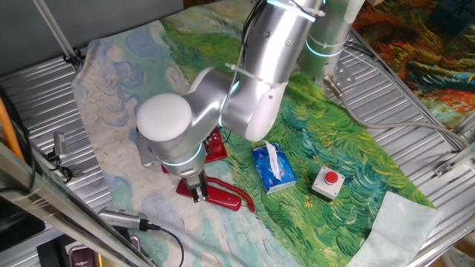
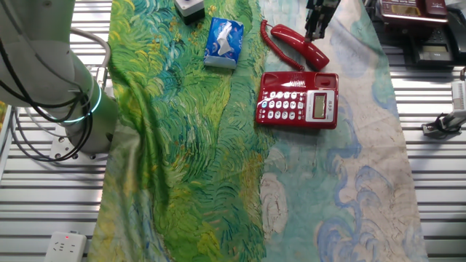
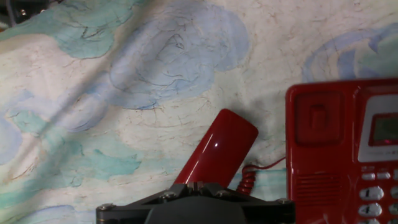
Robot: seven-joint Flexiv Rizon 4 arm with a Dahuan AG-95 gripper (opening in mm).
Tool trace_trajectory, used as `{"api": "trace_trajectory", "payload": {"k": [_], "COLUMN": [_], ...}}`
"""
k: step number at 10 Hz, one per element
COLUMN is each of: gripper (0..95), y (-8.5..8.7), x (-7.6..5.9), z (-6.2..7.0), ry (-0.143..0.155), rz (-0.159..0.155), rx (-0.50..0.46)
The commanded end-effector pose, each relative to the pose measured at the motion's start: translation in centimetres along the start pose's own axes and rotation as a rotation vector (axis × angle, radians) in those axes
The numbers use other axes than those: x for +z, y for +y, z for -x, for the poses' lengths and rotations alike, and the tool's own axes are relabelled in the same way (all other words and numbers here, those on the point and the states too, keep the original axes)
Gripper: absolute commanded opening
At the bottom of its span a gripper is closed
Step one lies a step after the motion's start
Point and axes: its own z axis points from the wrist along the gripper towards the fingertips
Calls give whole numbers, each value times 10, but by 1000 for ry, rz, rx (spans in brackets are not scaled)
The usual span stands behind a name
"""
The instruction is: Place the handset of the telephone on the corresponding phone cradle
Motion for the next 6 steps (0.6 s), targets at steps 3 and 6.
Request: {"api": "trace_trajectory", "payload": {"k": [3,6], "gripper": [0,0], "y": [-2,-2], "x": [0,0], "z": [-5,-5], "ry": [33,34], "rz": [-22,-13], "rx": [17,16]}}
